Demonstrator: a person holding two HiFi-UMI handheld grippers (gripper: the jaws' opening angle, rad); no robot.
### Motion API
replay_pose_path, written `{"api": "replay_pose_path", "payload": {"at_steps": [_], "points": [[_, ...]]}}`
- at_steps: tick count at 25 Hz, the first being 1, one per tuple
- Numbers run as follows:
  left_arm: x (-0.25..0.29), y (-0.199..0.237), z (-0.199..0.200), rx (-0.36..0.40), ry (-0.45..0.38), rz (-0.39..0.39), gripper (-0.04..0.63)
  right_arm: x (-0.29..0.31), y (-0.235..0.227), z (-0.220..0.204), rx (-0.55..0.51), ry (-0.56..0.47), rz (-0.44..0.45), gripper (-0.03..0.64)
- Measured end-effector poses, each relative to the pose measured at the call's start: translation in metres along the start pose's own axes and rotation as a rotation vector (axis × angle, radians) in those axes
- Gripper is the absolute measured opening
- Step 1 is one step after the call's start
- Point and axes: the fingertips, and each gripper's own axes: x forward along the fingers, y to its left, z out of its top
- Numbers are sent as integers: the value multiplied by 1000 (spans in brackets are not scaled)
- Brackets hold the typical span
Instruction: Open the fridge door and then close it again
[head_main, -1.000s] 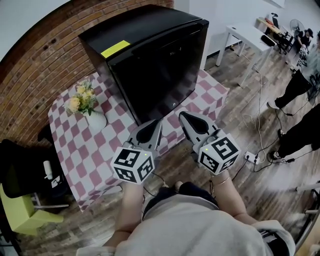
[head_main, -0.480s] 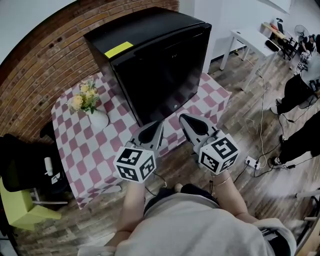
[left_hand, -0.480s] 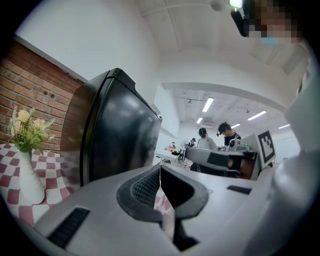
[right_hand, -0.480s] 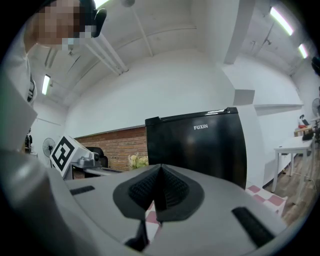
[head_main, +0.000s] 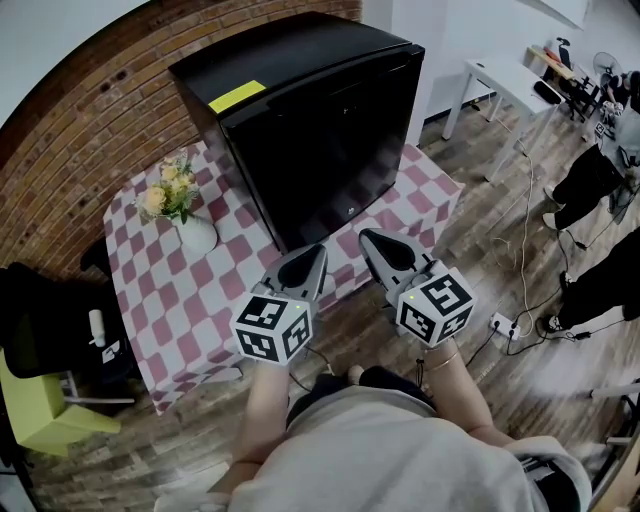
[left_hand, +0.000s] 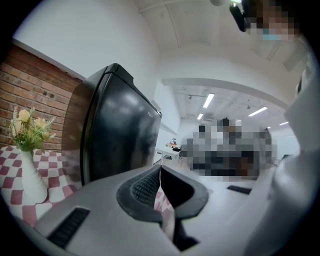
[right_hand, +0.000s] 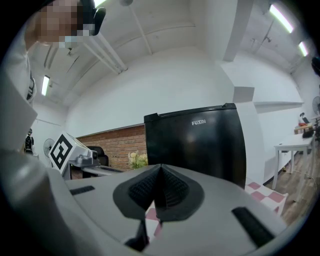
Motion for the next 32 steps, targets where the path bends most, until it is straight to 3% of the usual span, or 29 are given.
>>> {"api": "replay_pose_path", "payload": {"at_steps": [20, 32], "points": [[2, 4, 2, 79, 28, 31, 6, 5, 5, -7, -30, 42, 54, -2], [12, 9, -6, 90, 70, 46, 6, 7, -5, -8, -17, 33, 20, -2]]}}
